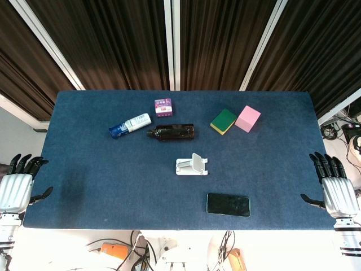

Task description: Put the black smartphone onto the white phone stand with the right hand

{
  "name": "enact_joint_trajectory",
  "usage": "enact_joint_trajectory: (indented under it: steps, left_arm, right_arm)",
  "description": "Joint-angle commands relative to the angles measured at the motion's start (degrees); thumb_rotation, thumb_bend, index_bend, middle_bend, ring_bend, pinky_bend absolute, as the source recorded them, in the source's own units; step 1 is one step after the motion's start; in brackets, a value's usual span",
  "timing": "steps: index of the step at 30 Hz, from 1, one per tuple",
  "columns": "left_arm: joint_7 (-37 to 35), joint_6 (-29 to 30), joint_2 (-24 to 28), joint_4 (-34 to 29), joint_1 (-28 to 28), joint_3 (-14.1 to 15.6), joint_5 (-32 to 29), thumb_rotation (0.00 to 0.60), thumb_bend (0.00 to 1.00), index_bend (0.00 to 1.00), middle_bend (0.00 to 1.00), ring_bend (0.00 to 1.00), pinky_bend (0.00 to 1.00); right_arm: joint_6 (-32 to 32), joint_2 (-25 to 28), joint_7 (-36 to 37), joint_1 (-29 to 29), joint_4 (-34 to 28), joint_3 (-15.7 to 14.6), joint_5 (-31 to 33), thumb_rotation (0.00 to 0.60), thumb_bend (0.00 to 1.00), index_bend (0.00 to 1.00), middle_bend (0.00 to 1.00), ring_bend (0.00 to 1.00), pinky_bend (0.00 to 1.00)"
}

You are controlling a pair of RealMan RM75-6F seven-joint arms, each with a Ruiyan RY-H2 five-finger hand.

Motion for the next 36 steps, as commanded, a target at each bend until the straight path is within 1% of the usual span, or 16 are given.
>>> enact_joint_trajectory:
  steps: [1, 5, 9, 11, 13, 15, 20, 23, 27, 30, 36]
  left_arm:
    - [0.0, -0.1, 0.0, 0.1, -0.1, 0.0, 0.1, 0.6, 0.13, 0.24, 0.19, 0.09, 0.0]
    - [0.0, -0.2, -0.1, 0.1, -0.2, 0.0, 0.3, 0.6, 0.13, 0.24, 0.19, 0.09, 0.0]
    - [-0.2, -0.3, -0.4, 0.2, -0.2, 0.2, 0.5, 0.6, 0.13, 0.24, 0.19, 0.09, 0.0]
    - [-0.3, -0.3, -0.6, 0.4, -0.2, 0.3, 0.5, 0.6, 0.13, 0.24, 0.19, 0.09, 0.0]
    - [-0.5, -0.3, -0.8, 0.6, -0.2, 0.3, 0.5, 0.6, 0.13, 0.24, 0.19, 0.09, 0.0]
    - [-0.6, -0.4, -1.0, 0.8, -0.2, 0.5, 0.6, 0.6, 0.13, 0.24, 0.19, 0.09, 0.0]
    - [-1.2, -0.3, -1.3, 1.4, 0.0, 0.6, 0.8, 0.6, 0.13, 0.24, 0.19, 0.09, 0.0]
    - [-1.5, -0.3, -1.5, 1.8, 0.1, 0.8, 0.8, 0.6, 0.13, 0.24, 0.19, 0.09, 0.0]
    - [-2.0, -0.4, -1.9, 2.4, 0.3, 1.1, 0.9, 0.6, 0.13, 0.24, 0.19, 0.09, 0.0]
    - [-2.4, -0.5, -2.0, 2.9, 0.5, 1.2, 0.6, 0.6, 0.13, 0.24, 0.19, 0.09, 0.0]
    - [-3.0, -0.7, -2.2, 3.6, 0.6, 1.2, 0.4, 0.6, 0.13, 0.24, 0.19, 0.09, 0.0]
  right_arm:
    - [-1.0, 0.0, 0.3, 0.2, -1.4, -0.5, 0.0, 0.6, 0.18, 0.0, 0.07, 0.0, 0.01]
    - [-3.7, -0.5, 1.1, 1.0, -4.5, -1.8, -0.8, 0.6, 0.18, 0.0, 0.03, 0.0, 0.0]
    - [-8.9, -1.0, 0.8, 2.8, -7.2, -3.4, -0.4, 0.6, 0.18, 0.0, 0.0, 0.0, 0.0]
    - [-10.9, -2.1, -0.5, 3.7, -7.9, -3.9, -0.3, 0.6, 0.18, 0.01, 0.0, 0.0, 0.0]
    - [-12.6, -3.7, -2.5, 4.4, -8.3, -4.3, 0.0, 0.6, 0.18, 0.03, 0.0, 0.0, 0.0]
    - [-14.1, -5.1, -4.3, 5.1, -8.8, -4.7, 0.4, 0.6, 0.18, 0.06, 0.0, 0.0, 0.0]
    - [-19.5, -7.3, -11.5, 7.8, -11.2, -5.6, 2.6, 0.6, 0.19, 0.17, 0.0, 0.0, 0.0]
    - [-21.7, -9.2, -14.8, 9.2, -12.9, -5.1, 5.7, 0.6, 0.19, 0.23, 0.0, 0.0, 0.0]
    - [-21.3, -13.0, -19.6, 10.1, -13.1, -3.8, 9.5, 0.6, 0.19, 0.27, 0.0, 0.0, 0.0]
    - [-21.3, -15.4, -24.0, 11.1, -13.2, -3.2, 12.6, 0.6, 0.19, 0.28, 0.0, 0.0, 0.0]
    - [-22.4, -18.9, -28.3, 13.6, -12.6, -2.5, 17.3, 0.6, 0.2, 0.29, 0.0, 0.0, 0.0]
